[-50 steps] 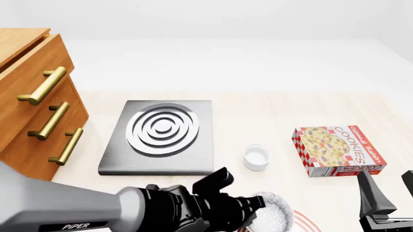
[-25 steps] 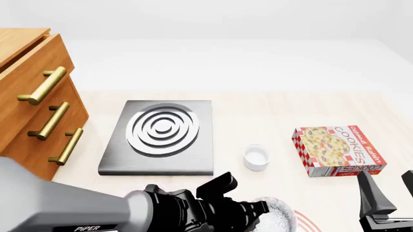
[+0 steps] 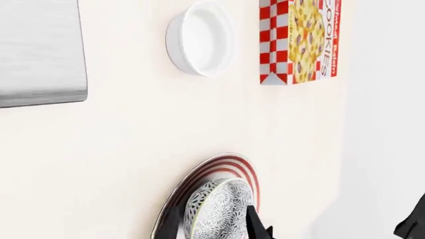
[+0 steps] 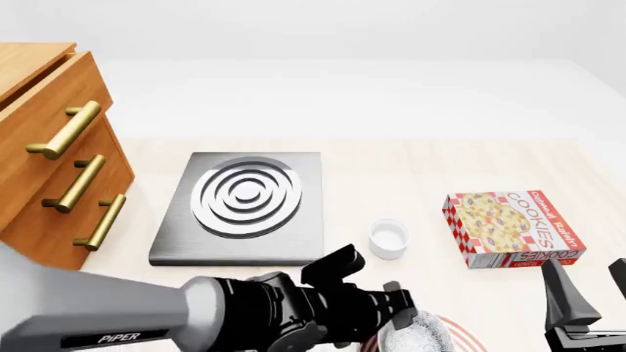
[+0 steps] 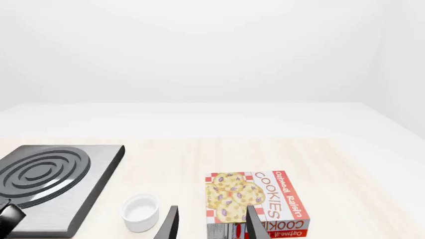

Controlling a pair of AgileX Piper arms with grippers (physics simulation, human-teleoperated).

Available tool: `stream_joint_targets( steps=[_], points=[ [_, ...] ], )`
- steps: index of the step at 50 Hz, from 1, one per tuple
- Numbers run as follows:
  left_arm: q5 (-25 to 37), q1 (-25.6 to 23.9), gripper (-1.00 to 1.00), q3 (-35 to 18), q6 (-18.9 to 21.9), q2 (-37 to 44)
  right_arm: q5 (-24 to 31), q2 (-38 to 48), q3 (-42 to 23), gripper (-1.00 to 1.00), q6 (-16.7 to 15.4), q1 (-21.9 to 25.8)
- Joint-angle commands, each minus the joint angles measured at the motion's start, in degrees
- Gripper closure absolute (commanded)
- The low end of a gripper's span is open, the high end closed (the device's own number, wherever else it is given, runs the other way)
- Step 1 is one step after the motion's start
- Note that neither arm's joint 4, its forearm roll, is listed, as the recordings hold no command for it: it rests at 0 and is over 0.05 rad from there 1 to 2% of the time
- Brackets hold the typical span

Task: Pick the akita bowl on the wooden cabinet and place it on the plate.

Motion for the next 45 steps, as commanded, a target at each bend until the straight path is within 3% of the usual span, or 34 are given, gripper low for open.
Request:
stream_joint_targets(
  steps=[1, 14, 22, 35, 45],
  points=[
    [2.64, 2.23, -1.0, -1.12, 3.68, -3.77, 0.0, 0.0, 0.0, -1.0, 0.0, 0.0],
    [6.09, 4.08, -1.0, -0.72, 7.6, -10.38, 0.0, 0.0, 0.0, -1.0, 0.0, 0.0],
    [8.86, 8.5, -1.0, -0.12, 10.98, -15.21, 0.0, 0.0, 0.0, -1.0, 0.0, 0.0],
    [10.65, 13.42, -1.0, 2.35, 13.55, -23.09, 0.0, 0.0, 0.0, -1.0, 0.0, 0.0],
    [11.02, 14.19, -1.0, 6.03, 14.68, -27.25, 0.0, 0.0, 0.0, -1.0, 0.0, 0.0]
  ],
)
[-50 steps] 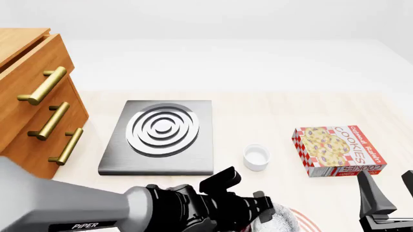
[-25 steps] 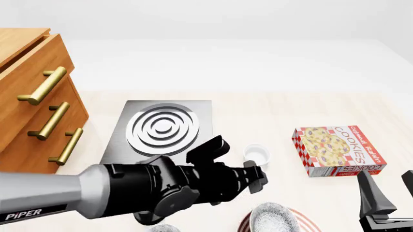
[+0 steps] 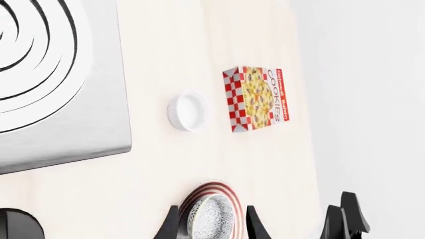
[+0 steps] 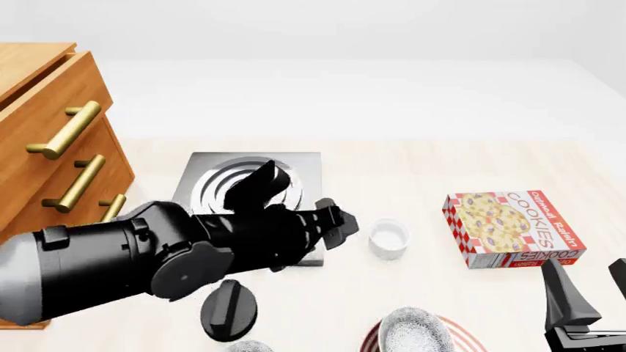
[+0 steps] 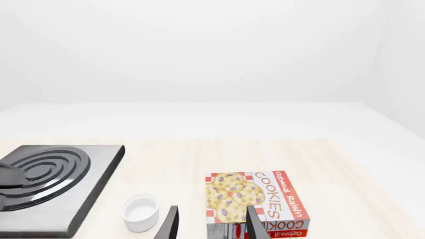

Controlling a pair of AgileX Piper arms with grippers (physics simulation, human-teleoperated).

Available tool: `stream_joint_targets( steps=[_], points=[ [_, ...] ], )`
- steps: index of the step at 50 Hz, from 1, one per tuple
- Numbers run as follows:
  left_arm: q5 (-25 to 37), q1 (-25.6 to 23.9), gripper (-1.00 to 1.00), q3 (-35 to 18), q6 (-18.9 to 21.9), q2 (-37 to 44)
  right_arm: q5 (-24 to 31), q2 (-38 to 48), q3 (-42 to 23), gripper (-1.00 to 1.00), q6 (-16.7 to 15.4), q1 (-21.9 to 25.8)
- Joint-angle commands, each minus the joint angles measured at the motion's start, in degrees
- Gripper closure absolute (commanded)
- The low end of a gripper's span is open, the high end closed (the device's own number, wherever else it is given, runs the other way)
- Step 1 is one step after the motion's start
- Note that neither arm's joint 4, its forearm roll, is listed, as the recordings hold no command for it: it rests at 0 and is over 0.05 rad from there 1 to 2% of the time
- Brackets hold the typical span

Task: Pick the akita bowl on the wooden cabinet and place it on the plate.

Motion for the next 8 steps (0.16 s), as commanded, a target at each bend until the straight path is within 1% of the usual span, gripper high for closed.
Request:
stream_joint_targets(
  steps=[1, 3, 4, 5, 7, 8],
  points=[
    [1.3, 2.17, -1.0, 3.01, 2.36, -5.76, 0.0, 0.0, 0.0, -1.0, 0.0, 0.0],
    [1.49, 2.65, -1.0, 3.59, 2.4, -6.72, 0.0, 0.0, 0.0, -1.0, 0.0, 0.0],
    [1.63, 2.59, -1.0, 3.89, 3.32, -7.84, 0.0, 0.0, 0.0, -1.0, 0.0, 0.0],
    [1.54, 2.74, -1.0, 4.41, 3.09, -8.19, 0.0, 0.0, 0.0, -1.0, 0.0, 0.0],
    [1.28, 1.32, -1.0, 4.07, 4.51, -8.23, 0.0, 0.0, 0.0, -1.0, 0.0, 0.0],
    [1.03, 1.98, -1.0, 5.09, 3.77, -8.68, 0.0, 0.0, 0.0, -1.0, 0.0, 0.0]
  ],
)
